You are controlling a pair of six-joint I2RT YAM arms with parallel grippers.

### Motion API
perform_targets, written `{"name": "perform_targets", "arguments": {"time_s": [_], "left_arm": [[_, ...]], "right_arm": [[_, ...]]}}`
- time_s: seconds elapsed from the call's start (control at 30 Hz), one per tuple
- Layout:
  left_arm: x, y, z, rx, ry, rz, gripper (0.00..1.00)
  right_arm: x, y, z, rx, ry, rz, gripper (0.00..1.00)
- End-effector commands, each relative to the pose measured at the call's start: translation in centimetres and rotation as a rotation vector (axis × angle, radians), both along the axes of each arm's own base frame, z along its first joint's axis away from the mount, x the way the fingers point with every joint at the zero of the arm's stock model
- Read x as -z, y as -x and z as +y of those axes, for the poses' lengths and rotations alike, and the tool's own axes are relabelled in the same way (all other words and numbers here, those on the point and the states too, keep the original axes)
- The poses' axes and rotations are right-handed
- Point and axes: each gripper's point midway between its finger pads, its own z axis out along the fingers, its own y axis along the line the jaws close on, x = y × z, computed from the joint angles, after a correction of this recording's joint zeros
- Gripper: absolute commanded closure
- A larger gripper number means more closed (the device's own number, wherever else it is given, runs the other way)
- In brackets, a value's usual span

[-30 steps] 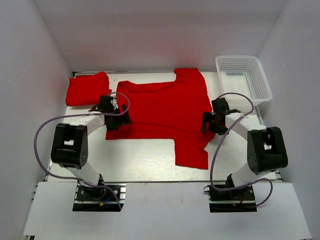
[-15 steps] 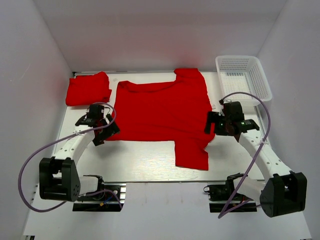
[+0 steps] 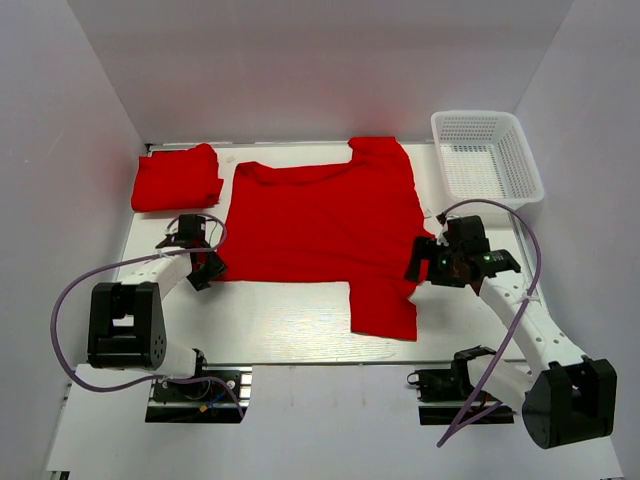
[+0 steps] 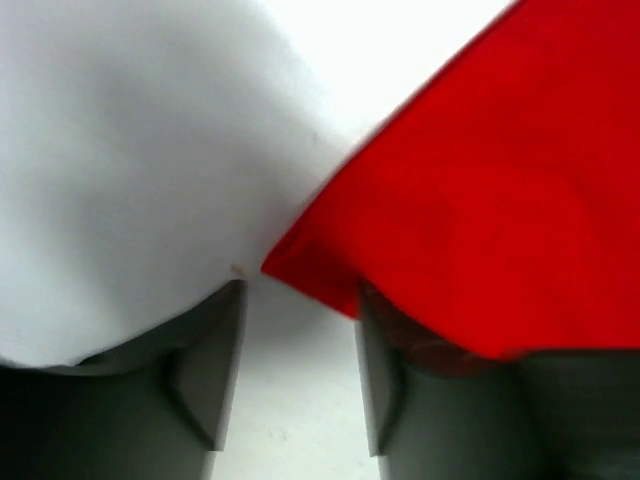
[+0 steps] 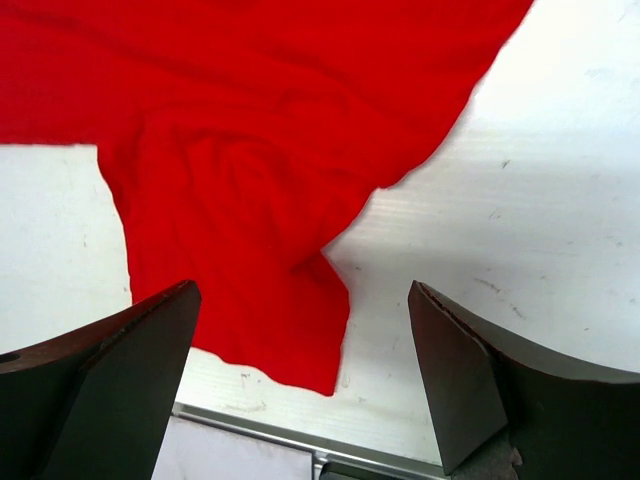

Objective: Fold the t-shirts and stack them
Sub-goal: Grap the side of the flattened tshirt closest away from the robot with both arms

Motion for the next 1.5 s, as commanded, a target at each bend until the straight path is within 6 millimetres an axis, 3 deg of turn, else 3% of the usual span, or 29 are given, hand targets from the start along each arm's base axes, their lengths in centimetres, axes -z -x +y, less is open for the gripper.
{"name": "perform_targets", "arguments": {"time_s": [0.0, 0.03, 0.07, 0.13, 0.17, 0.2, 0.37, 0.63, 0.97, 1.17, 1.27, 1.3, 1.33, 1.37, 1.4, 1.47], "left_arm": [[1.7, -0.2, -0.2, -0.018, 0.025, -0.012, 0.46], [1.7, -0.2, -0.2, -0.018, 0.025, -0.012, 0.53], [1.9, -0.3, -0.4, -0.003, 0.032, -0.009, 0.68], [2.4, 0.1, -0.4, -0.003, 0.032, 0.010, 0.79], [2.7, 0.3, -0.4, -0.003, 0.032, 0.011, 0.94], [3.2, 0.9, -0.6, 0.000, 0.042, 0.031, 1.00], [2.9, 0.3, -1.5, 0.049, 0.072, -0.006, 1.00], [2.0, 1.3, -1.6, 0.062, 0.077, -0.021, 1.00], [1.4, 1.7, -1.8, 0.068, 0.088, -0.053, 1.00], [1.3, 1.7, -2.1, 0.076, 0.104, -0.062, 1.00], [1.3, 1.7, -2.1, 0.076, 0.104, -0.062, 1.00], [1.1, 1.6, -2.1, 0.077, 0.104, -0.073, 1.00], [1.1, 1.6, -2.3, 0.081, 0.112, -0.073, 1.00], [1.3, 2.0, -2.5, 0.084, 0.122, -0.064, 1.00], [1.0, 1.8, -2.5, 0.077, 0.126, -0.074, 1.00], [1.0, 2.4, -2.7, 0.071, 0.139, -0.055, 1.00]], "right_arm": [[0.5, 1.1, 0.8, -0.016, -0.047, 0.028, 0.10], [0.9, 1.7, 0.7, -0.015, -0.048, 0.051, 0.10], [1.0, 1.9, 0.6, -0.012, -0.043, 0.059, 0.10], [1.4, 2.6, 0.6, -0.023, -0.037, 0.080, 0.10], [1.3, 2.8, 0.6, -0.025, -0.040, 0.078, 0.10], [1.5, 3.0, 0.7, -0.032, -0.037, 0.082, 0.10], [2.7, 5.7, 1.3, -0.048, -0.046, 0.178, 0.10], [5.7, 10.5, 2.6, -0.039, -0.037, 0.338, 0.10], [8.1, 9.9, 4.3, 0.048, -0.014, 0.329, 0.11], [9.5, 10.2, 3.3, 0.142, 0.072, 0.349, 0.29], [9.9, 10.0, 2.5, 0.227, 0.106, 0.341, 0.61], [10.0, 10.3, 2.4, 0.234, 0.107, 0.342, 0.77], [10.0, 10.5, 2.4, 0.245, 0.105, 0.350, 0.81], [9.7, 10.5, 2.4, 0.244, 0.097, 0.341, 0.95], [9.8, 10.7, 2.3, 0.246, 0.099, 0.344, 1.00], [9.4, 11.2, 2.0, 0.264, 0.102, 0.350, 1.00]]}}
